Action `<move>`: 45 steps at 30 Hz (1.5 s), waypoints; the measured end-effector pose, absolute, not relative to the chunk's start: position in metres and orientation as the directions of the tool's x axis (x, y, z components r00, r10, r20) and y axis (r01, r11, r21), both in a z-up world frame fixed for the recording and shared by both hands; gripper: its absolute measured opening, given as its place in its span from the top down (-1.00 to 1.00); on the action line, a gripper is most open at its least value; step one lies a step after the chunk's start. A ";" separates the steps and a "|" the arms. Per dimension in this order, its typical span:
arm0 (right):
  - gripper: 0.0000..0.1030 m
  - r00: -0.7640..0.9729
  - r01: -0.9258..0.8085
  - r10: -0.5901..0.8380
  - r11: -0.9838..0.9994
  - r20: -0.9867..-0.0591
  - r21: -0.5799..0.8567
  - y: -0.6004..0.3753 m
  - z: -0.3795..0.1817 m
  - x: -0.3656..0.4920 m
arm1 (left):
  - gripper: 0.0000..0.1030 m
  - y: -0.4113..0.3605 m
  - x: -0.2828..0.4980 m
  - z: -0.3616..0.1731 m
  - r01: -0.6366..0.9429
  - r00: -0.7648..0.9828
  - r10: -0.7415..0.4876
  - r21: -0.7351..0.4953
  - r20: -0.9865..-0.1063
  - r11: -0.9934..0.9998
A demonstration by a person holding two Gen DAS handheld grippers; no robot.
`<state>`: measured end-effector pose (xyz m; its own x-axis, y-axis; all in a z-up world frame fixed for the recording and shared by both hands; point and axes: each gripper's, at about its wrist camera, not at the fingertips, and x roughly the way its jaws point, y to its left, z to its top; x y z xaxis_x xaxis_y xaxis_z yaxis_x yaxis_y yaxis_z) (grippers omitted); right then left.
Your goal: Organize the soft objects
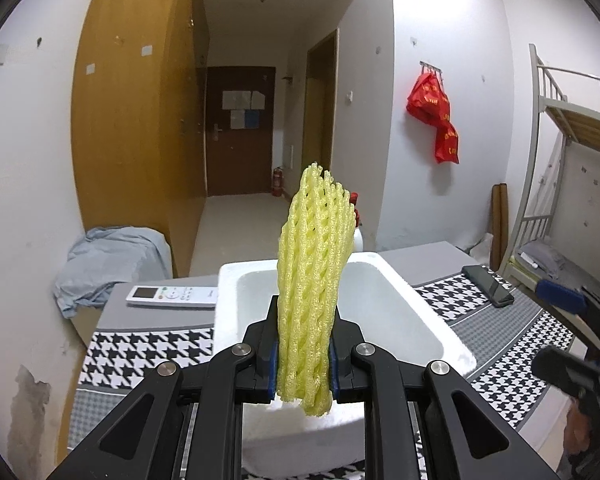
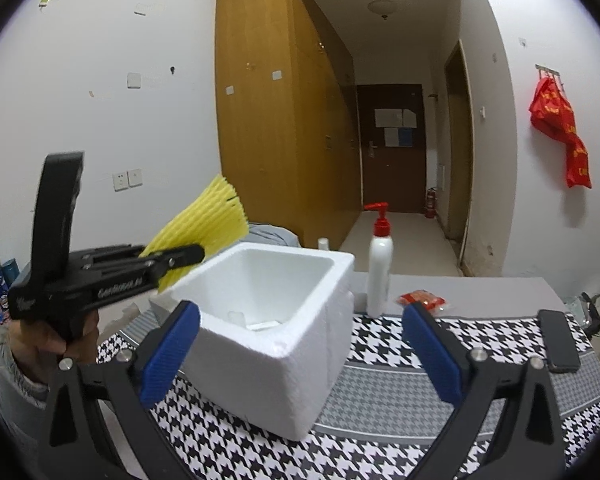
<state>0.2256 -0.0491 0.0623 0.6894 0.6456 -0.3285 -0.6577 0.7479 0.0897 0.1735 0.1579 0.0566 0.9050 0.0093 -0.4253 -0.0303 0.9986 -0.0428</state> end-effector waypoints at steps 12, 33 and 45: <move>-0.99 0.716 -0.612 0.613 0.781 -0.334 0.121 -0.075 0.053 0.226 | -0.19 0.151 0.210 0.049 -0.034 0.888 0.018 -0.027 -0.460 0.999; -0.99 0.730 -0.601 0.603 0.791 -0.323 0.119 -0.093 0.056 0.206 | -0.98 0.132 0.155 0.059 -0.095 0.939 0.086 -0.012 -0.332 0.995; -0.99 0.786 -0.582 0.584 0.810 -0.202 0.077 -0.109 0.061 0.136 | -0.98 0.112 0.068 0.061 -0.146 0.959 0.140 -0.005 -0.245 0.989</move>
<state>0.1360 -0.1095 0.0615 0.7863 0.5840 -0.2017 -0.5817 0.8097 0.0771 0.0683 0.1123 0.0615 0.9593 0.1399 -0.2453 -0.1456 0.9893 -0.0050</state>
